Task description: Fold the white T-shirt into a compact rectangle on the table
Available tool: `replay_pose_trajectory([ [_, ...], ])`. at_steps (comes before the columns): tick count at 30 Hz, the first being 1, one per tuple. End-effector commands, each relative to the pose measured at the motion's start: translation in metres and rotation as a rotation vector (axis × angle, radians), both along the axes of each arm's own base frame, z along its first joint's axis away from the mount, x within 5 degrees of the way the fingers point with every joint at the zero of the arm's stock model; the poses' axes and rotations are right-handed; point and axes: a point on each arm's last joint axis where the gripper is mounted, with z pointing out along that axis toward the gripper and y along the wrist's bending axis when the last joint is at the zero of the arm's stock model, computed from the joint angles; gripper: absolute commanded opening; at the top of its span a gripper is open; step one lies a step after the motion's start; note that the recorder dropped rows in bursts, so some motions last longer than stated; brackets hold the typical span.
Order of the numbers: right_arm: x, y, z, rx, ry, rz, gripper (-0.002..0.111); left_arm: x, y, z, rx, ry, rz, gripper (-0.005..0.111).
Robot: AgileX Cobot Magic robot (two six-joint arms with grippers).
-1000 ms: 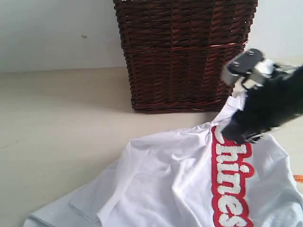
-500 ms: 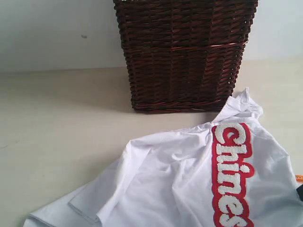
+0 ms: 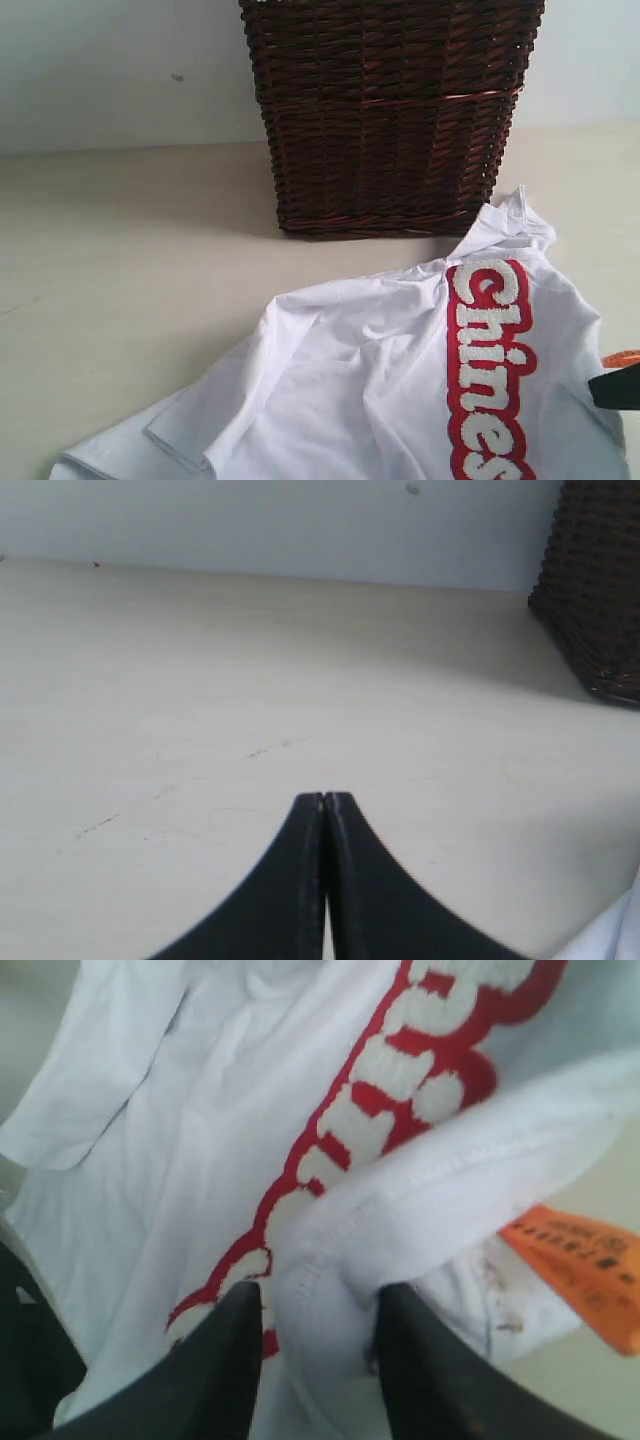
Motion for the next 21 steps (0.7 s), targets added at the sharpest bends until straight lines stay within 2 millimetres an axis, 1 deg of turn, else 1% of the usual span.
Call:
replay_pose_trajectory([
  [1,0.013,-0.029,0.012,-0.051,-0.090,-0.083,0.038,0.000,0.000,0.001,-0.004,-0.012,-0.005,0.000],
  [2,0.013,-0.042,0.014,-0.074,-0.102,-0.118,0.038,0.000,0.000,0.001,-0.004,-0.012,-0.005,0.000],
  [3,0.011,-0.047,0.013,-0.076,-0.096,-0.134,0.038,0.000,0.000,0.001,-0.004,-0.012,-0.005,0.000],
  [4,0.006,-0.051,0.009,-0.085,-0.074,-0.117,0.038,0.000,0.000,0.001,-0.004,-0.012,-0.005,0.000],
  [6,0.000,-0.054,0.000,-0.095,-0.034,-0.072,0.038,0.000,0.000,0.001,-0.004,-0.012,-0.005,0.000],
  [9,-0.001,-0.055,-0.014,-0.091,-0.024,-0.028,0.038,0.000,0.000,0.001,-0.004,-0.012,-0.005,0.000],
  [13,0.005,-0.055,-0.019,-0.054,-0.083,-0.040,0.038,0.000,0.000,0.001,-0.004,-0.012,-0.005,0.000],
  [21,0.005,-0.053,-0.040,-0.012,-0.105,0.008,0.038,0.000,0.000,0.001,-0.004,-0.012,-0.005,0.000],
])
